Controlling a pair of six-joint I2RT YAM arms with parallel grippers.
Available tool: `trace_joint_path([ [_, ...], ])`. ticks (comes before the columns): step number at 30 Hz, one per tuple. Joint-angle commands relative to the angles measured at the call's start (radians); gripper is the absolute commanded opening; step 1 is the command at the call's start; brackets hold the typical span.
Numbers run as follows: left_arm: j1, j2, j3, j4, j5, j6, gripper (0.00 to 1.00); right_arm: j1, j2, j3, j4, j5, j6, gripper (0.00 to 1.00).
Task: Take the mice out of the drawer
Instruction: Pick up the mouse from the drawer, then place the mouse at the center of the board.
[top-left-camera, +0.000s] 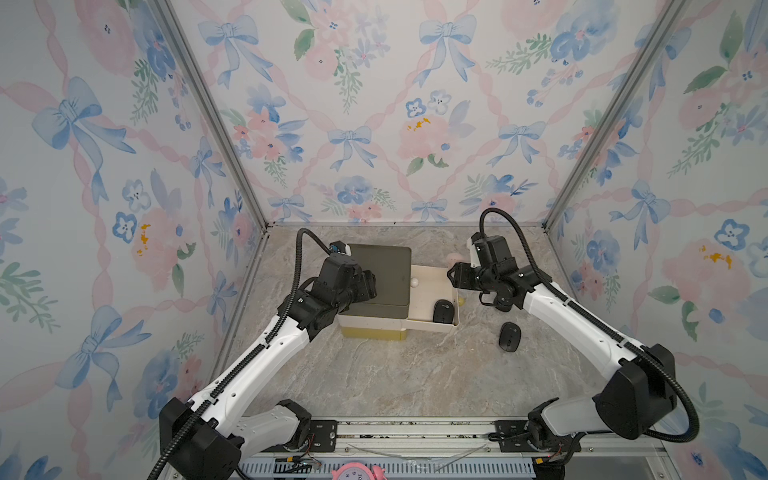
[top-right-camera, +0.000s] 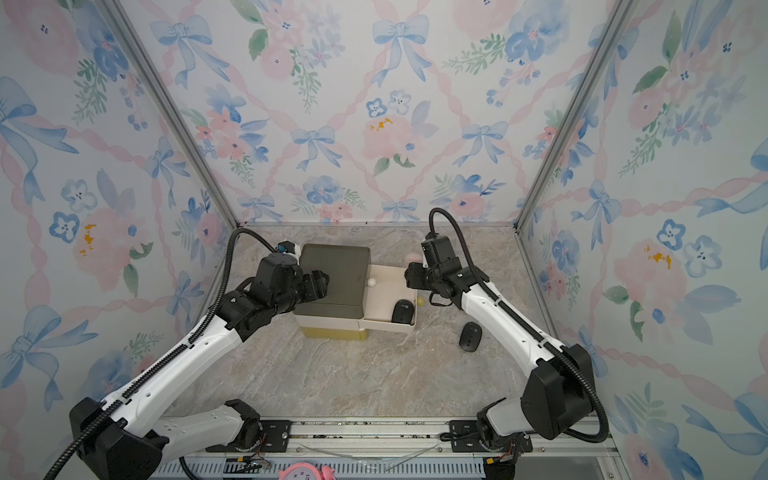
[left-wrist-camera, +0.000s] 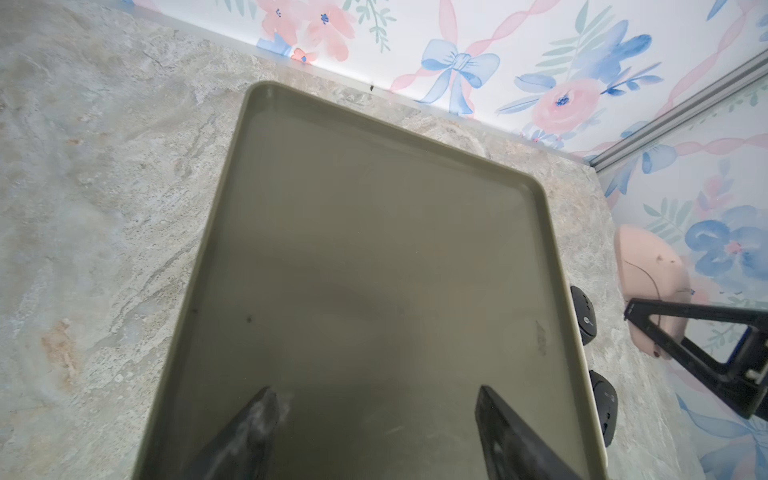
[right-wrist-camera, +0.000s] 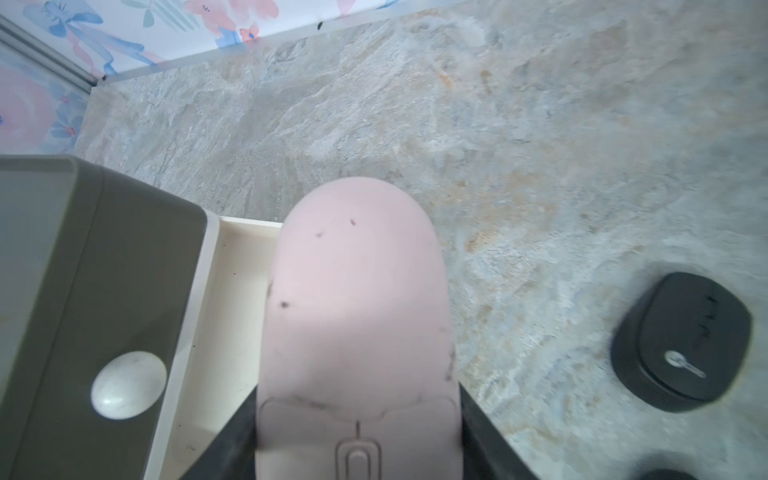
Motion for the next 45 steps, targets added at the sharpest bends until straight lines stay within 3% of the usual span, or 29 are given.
trace_joint_path([
  [1, -0.028, -0.024, 0.044, -0.032, 0.052, 0.039, 0.77, -0.062, -0.059, -0.087, -0.095, 0.021, 0.018, 0.56],
  [5, -0.06, -0.024, 0.058, -0.032, 0.06, 0.047, 0.77, -0.129, -0.11, -0.195, -0.104, 0.025, 0.009, 0.57],
  [11, -0.115, -0.002, 0.08, -0.033, 0.042, 0.042, 0.77, -0.149, -0.08, -0.333, -0.04, 0.034, 0.018, 0.57],
  [21, -0.145, 0.029, 0.103, -0.032, 0.007, 0.037, 0.77, -0.154, 0.096, -0.348, 0.04, 0.041, 0.033, 0.57],
  [27, -0.145, 0.026, 0.103, -0.032, -0.013, 0.037, 0.77, -0.154, 0.116, -0.346, 0.025, 0.057, 0.022, 0.65],
  [32, -0.145, 0.023, 0.106, -0.03, -0.024, 0.042, 0.77, -0.157, 0.033, -0.322, -0.031, 0.087, 0.006, 0.72],
  [37, -0.143, 0.012, 0.101, -0.031, -0.04, 0.049, 0.78, -0.133, -0.103, -0.22, -0.165, 0.093, -0.002, 0.72],
  [45, -0.096, -0.018, 0.048, -0.031, 0.003, 0.042, 0.78, 0.072, -0.078, -0.022, -0.312, 0.105, 0.052, 0.72],
])
